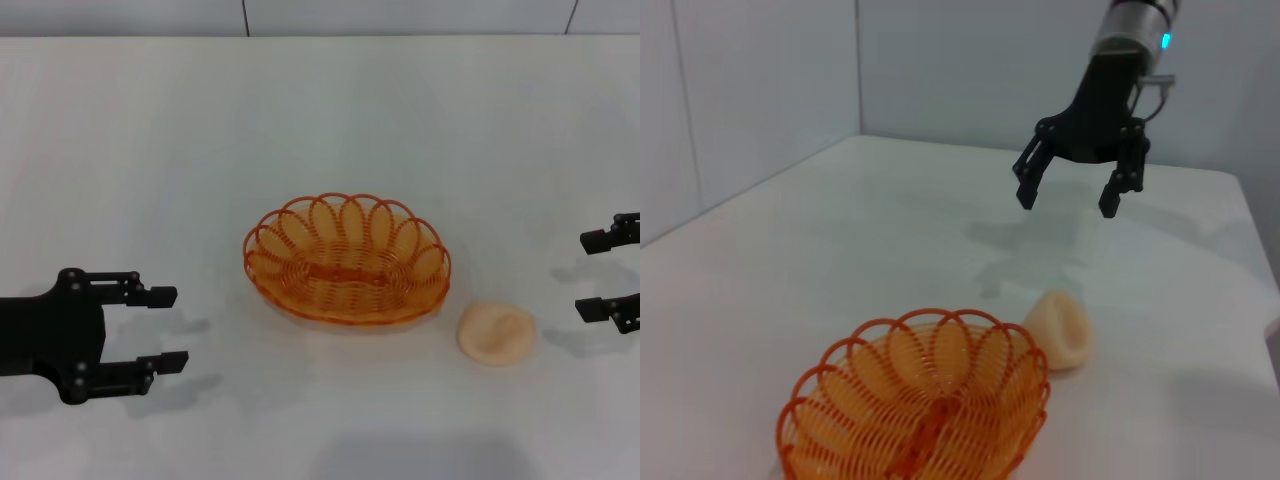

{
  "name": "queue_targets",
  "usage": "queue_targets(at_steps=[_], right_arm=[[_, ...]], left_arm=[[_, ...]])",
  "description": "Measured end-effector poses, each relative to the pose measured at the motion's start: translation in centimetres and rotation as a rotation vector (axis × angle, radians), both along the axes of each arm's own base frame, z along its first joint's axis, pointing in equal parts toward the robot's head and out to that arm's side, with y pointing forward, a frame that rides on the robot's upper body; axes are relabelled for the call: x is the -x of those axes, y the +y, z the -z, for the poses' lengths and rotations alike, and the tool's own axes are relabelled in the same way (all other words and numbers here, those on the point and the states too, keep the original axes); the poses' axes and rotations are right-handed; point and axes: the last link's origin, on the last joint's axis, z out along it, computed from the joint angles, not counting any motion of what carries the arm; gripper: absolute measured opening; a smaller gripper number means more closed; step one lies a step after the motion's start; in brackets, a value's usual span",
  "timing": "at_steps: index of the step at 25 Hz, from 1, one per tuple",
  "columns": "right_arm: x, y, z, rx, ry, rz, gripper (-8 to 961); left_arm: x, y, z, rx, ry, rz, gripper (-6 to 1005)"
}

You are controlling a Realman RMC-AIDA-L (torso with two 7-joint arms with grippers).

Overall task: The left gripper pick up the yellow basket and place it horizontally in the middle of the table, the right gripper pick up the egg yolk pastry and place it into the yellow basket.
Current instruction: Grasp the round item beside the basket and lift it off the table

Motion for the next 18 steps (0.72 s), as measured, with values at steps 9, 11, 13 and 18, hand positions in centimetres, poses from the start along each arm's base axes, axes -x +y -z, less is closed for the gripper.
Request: queue_targets(at_steps=[9, 11, 13, 18], right_arm=[[3.8, 1.7, 2.7, 0.164, -0.313, 0.121, 803], [4.4, 2.2, 3.1, 0.162, -0.363, 0.126, 803], [4.9, 2.5, 3.2, 0.153, -0.375, 0.125, 802], [5.3, 3.1, 3.9, 0.128, -0.390, 0.120, 799]], left_arm=[[-0.5, -0.7, 1.0, 0.042, -0.019, 0.056, 635], [-0.4, -0.9, 1.3, 0.049, -0.028, 0.054, 636], [-0.3, -1.0, 1.6, 0.055, -0.038, 0.053, 636], [-0.3, -0.9, 1.9, 0.058, -0.046, 0.053, 636]])
